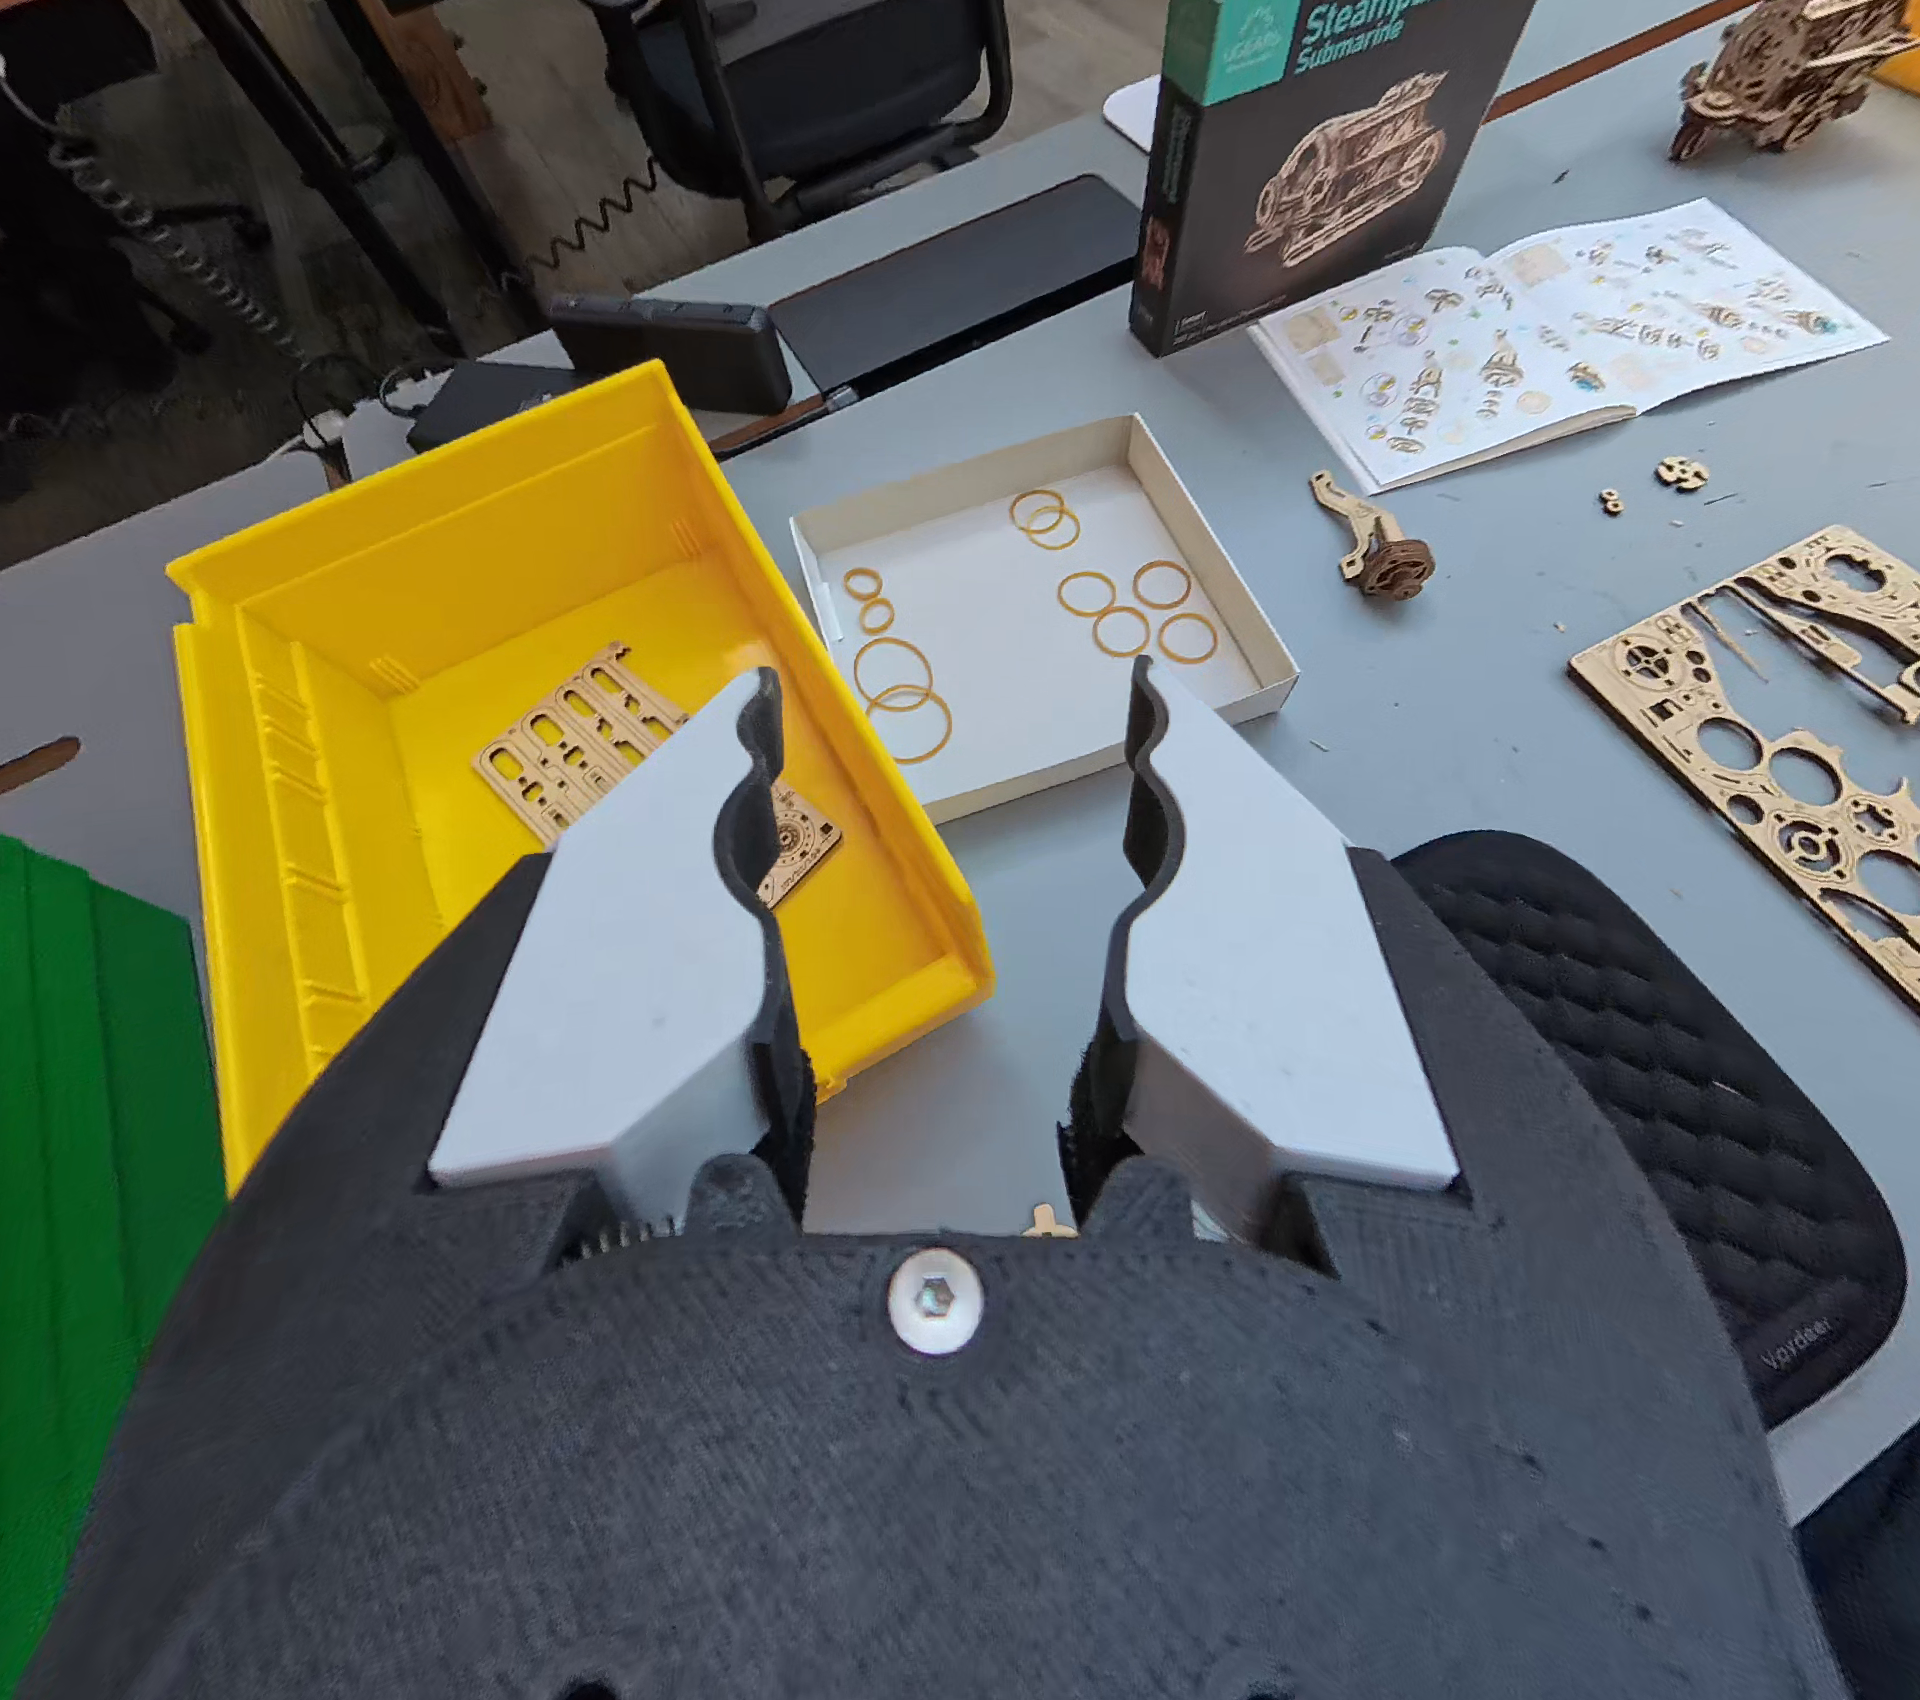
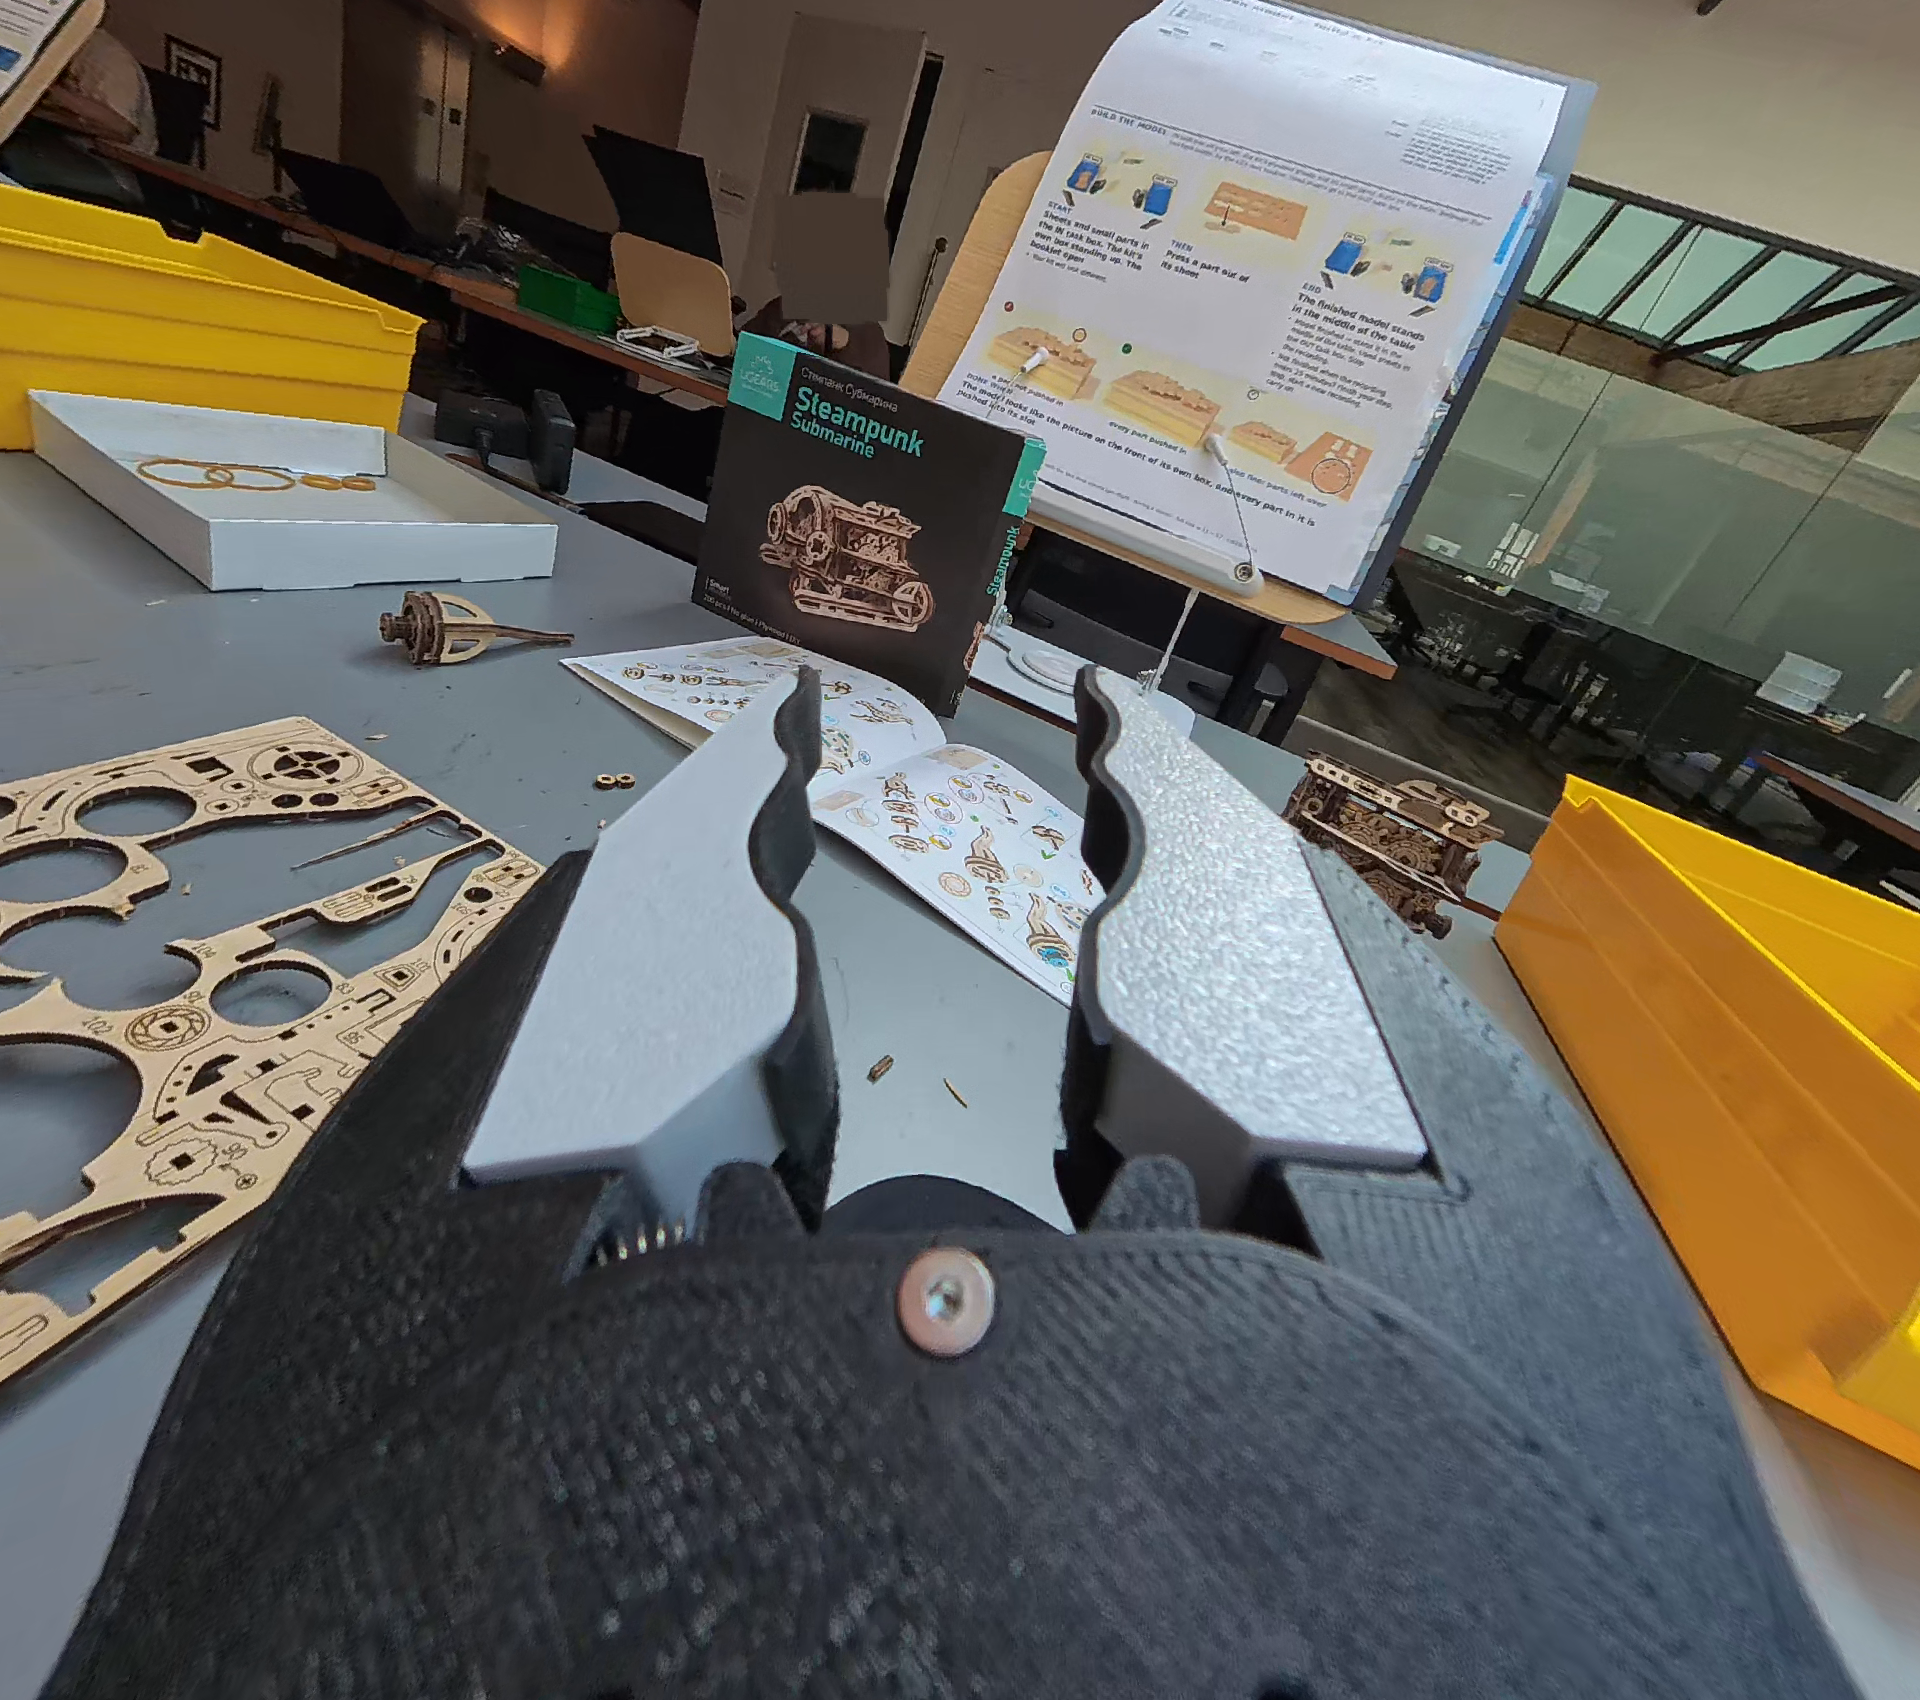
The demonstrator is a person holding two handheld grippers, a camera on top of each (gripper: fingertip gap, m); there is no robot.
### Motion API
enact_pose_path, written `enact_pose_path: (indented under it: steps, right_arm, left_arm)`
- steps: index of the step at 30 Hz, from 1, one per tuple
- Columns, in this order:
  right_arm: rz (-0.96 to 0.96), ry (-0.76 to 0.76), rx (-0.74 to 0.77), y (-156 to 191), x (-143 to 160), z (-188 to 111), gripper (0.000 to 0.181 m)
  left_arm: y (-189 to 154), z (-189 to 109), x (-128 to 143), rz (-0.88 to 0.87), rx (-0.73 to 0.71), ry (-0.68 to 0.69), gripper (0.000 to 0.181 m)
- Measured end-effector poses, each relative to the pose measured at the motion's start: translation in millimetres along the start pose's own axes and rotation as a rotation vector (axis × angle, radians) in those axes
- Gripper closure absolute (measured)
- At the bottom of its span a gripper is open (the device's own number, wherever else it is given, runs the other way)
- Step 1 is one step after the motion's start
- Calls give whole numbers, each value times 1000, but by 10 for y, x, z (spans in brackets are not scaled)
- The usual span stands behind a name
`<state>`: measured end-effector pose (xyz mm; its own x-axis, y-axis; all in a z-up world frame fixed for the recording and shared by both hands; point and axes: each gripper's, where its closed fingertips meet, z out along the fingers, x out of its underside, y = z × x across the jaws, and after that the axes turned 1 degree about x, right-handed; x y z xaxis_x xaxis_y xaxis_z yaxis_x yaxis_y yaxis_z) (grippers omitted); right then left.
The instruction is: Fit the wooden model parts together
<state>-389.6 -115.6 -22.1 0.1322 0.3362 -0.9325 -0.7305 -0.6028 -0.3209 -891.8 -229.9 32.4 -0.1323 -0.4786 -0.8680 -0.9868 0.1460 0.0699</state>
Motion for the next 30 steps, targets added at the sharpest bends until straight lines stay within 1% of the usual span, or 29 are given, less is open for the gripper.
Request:
enact_pose_path:
  steps: [4,7,10,13,16,21,25,30]
  right_arm:
    - [33,-9,-27,19,1,4,133]
    - [27,-2,-34,32,18,14,133]
    - [-14,-10,-2,2,1,-4,135]
    - [-23,-7,-19,43,6,4,135]
    - [-36,2,-29,72,22,19,135]
    - [-54,4,-33,96,24,23,135]
    - [-63,6,-26,92,26,21,135]
    - [-70,2,-25,95,19,20,135]
  left_arm:
    - [315,101,102,-43,-65,94,116]
    - [590,207,235,-85,-120,172,118]
    - [785,341,423,-198,-119,257,119]
    - [976,472,556,-287,-122,290,120]
    - [1153,579,738,-349,-146,360,114]
    - [1273,749,947,-421,-144,402,112]
    - [1263,874,1120,-459,-115,428,112]
    - [1293,969,1274,-483,-107,445,114]
